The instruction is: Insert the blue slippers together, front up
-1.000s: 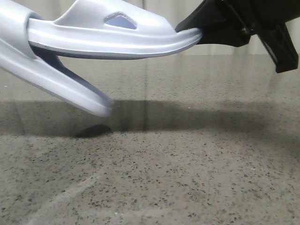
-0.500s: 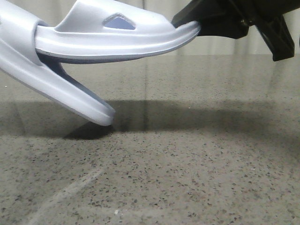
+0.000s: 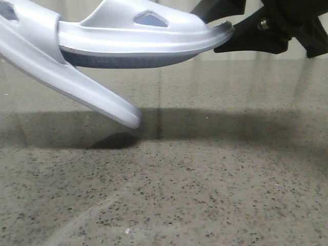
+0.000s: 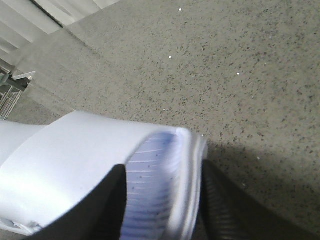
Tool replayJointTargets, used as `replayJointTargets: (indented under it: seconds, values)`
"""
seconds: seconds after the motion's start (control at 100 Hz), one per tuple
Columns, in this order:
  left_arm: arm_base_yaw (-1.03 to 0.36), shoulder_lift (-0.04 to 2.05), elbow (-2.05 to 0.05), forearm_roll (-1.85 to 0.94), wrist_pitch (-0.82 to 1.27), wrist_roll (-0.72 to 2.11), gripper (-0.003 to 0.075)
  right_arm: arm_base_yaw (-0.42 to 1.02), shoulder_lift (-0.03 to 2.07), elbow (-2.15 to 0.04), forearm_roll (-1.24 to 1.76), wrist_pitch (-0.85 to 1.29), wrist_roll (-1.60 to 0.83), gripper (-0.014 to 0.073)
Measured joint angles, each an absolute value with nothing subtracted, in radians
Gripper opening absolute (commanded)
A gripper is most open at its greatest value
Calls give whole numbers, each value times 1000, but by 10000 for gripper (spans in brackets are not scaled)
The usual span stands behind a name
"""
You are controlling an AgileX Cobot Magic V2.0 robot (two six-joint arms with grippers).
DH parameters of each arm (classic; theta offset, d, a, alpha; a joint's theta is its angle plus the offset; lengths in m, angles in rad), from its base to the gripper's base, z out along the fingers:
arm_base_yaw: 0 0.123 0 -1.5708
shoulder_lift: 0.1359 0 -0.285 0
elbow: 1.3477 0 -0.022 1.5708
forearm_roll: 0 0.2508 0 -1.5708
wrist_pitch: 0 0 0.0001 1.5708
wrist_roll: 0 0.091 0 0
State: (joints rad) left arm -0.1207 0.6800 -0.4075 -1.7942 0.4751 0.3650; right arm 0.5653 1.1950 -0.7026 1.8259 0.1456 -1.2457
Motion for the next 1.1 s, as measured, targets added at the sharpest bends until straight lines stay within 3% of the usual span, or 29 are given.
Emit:
replayJointTargets:
  seconds: [0.23, 0.77, 1.1]
  values:
    - [-121, 681, -408, -1792, 461, 368, 16, 565, 1161, -705, 1779, 105, -1250, 435]
    - [-131, 685, -408, -1790, 546, 360, 16, 585, 818, -713, 1641, 0, -1257, 435]
    - [-131, 685, -408, -1776, 545, 356, 16, 585, 714, -713, 1630, -66, -1268, 435]
